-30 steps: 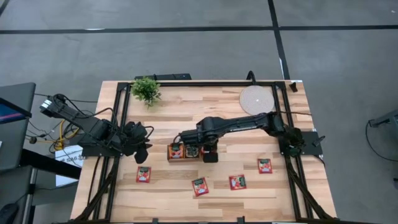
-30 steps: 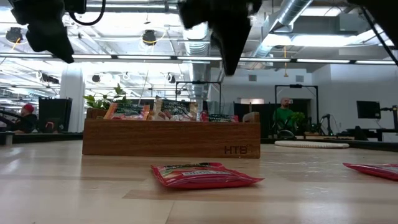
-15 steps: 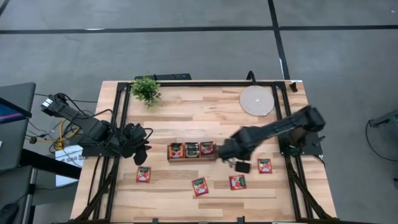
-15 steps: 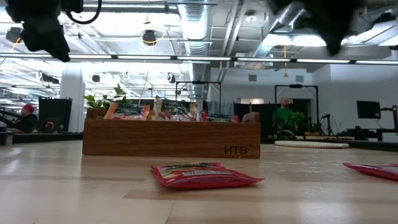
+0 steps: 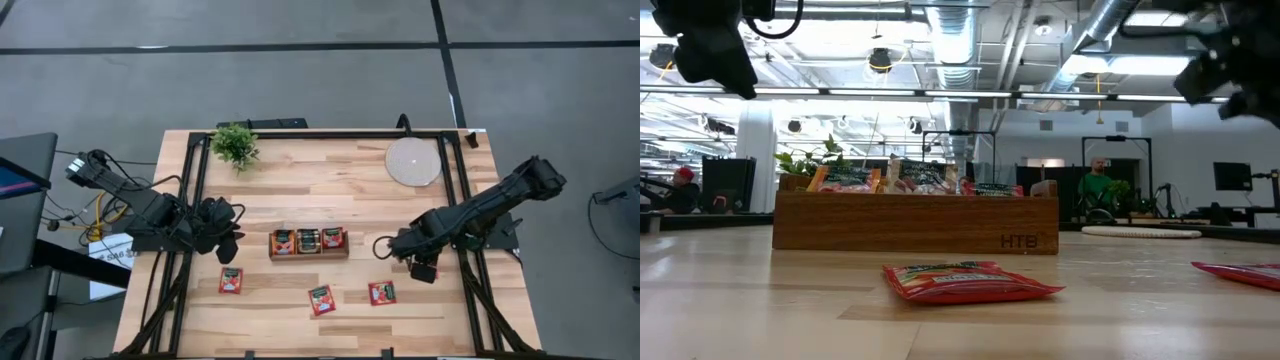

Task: Pick & Place Tea
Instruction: Put the red tea bag into the right section of the wooden organizer

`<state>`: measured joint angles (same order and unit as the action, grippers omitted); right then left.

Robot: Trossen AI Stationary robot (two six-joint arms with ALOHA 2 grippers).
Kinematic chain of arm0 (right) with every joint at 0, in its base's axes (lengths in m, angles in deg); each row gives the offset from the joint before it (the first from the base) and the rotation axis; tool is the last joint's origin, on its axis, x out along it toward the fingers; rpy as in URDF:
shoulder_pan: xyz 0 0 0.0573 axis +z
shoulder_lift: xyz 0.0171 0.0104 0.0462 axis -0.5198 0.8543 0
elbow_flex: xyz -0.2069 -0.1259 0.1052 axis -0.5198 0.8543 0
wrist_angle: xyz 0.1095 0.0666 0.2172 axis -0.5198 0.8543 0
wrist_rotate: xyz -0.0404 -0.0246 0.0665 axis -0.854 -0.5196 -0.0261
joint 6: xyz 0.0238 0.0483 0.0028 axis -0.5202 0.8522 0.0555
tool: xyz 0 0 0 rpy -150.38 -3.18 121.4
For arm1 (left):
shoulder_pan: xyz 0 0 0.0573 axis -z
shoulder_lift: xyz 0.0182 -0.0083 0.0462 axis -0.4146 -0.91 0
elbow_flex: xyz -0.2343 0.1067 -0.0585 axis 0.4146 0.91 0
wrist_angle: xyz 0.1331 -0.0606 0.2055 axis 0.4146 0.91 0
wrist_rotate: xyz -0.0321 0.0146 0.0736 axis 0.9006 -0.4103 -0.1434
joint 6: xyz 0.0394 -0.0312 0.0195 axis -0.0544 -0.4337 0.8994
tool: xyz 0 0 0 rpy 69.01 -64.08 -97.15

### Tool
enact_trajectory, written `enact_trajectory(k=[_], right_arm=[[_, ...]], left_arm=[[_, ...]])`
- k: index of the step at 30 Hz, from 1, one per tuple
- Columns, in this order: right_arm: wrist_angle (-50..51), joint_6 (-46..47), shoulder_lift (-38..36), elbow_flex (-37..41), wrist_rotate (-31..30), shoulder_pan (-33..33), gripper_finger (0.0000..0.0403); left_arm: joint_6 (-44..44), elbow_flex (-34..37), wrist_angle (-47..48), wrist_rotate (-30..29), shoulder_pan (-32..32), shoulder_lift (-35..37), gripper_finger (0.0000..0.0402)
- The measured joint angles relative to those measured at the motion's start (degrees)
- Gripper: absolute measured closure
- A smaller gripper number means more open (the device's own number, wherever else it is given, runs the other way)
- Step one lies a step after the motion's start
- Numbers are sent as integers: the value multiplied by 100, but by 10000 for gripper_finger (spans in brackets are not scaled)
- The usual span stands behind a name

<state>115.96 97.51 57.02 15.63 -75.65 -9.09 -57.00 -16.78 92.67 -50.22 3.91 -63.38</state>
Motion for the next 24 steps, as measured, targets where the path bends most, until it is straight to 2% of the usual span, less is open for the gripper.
enact_trajectory(k=[9,19,24], right_arm=[[-345,2,151,605,231,-213,275],[-906,-158,931,882,237,-356,284],[-1124,-163,1260,984,220,-513,274]], left_arm=[[-75,0,-65,2,0,0,276],[-73,0,-85,2,0,-2,276],[-70,0,-86,4,-2,-2,276]])
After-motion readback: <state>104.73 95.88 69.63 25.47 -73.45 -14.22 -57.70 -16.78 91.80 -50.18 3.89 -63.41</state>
